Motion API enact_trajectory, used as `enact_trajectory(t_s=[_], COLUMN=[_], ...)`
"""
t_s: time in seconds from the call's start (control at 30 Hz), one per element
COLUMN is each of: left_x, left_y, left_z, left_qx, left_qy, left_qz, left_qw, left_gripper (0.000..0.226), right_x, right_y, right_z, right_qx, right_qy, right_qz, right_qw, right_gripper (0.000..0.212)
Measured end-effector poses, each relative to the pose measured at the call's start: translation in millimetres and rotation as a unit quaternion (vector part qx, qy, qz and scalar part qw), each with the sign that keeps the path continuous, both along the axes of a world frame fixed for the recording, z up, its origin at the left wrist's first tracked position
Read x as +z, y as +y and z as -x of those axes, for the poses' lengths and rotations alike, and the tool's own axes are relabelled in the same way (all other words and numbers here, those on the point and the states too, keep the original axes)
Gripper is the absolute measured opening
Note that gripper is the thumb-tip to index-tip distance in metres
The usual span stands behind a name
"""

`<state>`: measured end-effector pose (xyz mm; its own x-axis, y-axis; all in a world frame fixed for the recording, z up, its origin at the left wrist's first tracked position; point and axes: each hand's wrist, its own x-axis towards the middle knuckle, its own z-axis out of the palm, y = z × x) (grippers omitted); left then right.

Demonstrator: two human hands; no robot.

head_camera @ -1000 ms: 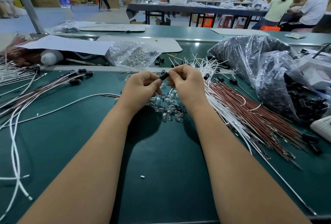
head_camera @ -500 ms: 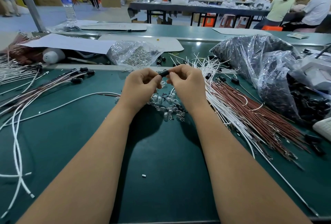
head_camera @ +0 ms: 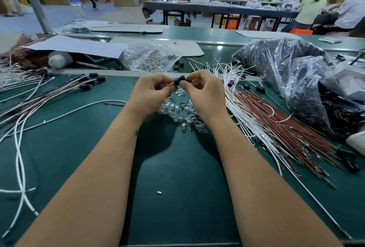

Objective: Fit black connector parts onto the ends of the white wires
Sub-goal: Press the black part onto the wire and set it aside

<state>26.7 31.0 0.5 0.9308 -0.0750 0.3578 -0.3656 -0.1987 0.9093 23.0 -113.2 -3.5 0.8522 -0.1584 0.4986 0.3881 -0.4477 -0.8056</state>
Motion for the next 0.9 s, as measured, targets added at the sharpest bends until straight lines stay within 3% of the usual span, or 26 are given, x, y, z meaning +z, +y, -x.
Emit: enact_trajectory(t_s=[0.1,0.2,0.27,0.43,0.57,0.7,0.9], left_x=[-5,-12,-15,-16,-14,-13,-13], left_y=[3,5,5,1,1,1,2], left_z=[-4,-9,-10,-9,-6,-4,-2], left_qx=[0.057,0.135,0.157,0.114,0.055,0.032,0.023], left_qy=[-0.032,-0.061,-0.062,-0.067,-0.045,-0.026,-0.020], left_qz=[-0.034,-0.117,-0.148,-0.153,-0.106,-0.086,-0.086], left_qw=[0.997,0.982,0.974,0.979,0.992,0.995,0.996], left_gripper=[0.010,0.007,0.006,0.006,0.005,0.011,0.013], right_x=[0,-3,-4,-7,1,5,6], right_y=[-2,1,1,0,-2,-7,-7], right_z=[0,0,-2,-4,-2,-1,0], right_qx=[0.001,0.065,0.074,0.053,0.021,0.050,0.095], right_qy=[0.023,0.099,0.110,0.097,0.081,0.106,0.119], right_qz=[0.118,0.300,0.339,0.275,0.061,-0.105,-0.180], right_qw=[0.993,0.946,0.931,0.955,0.995,0.988,0.972], right_gripper=[0.015,0.016,0.011,0.015,0.019,0.021,0.022])
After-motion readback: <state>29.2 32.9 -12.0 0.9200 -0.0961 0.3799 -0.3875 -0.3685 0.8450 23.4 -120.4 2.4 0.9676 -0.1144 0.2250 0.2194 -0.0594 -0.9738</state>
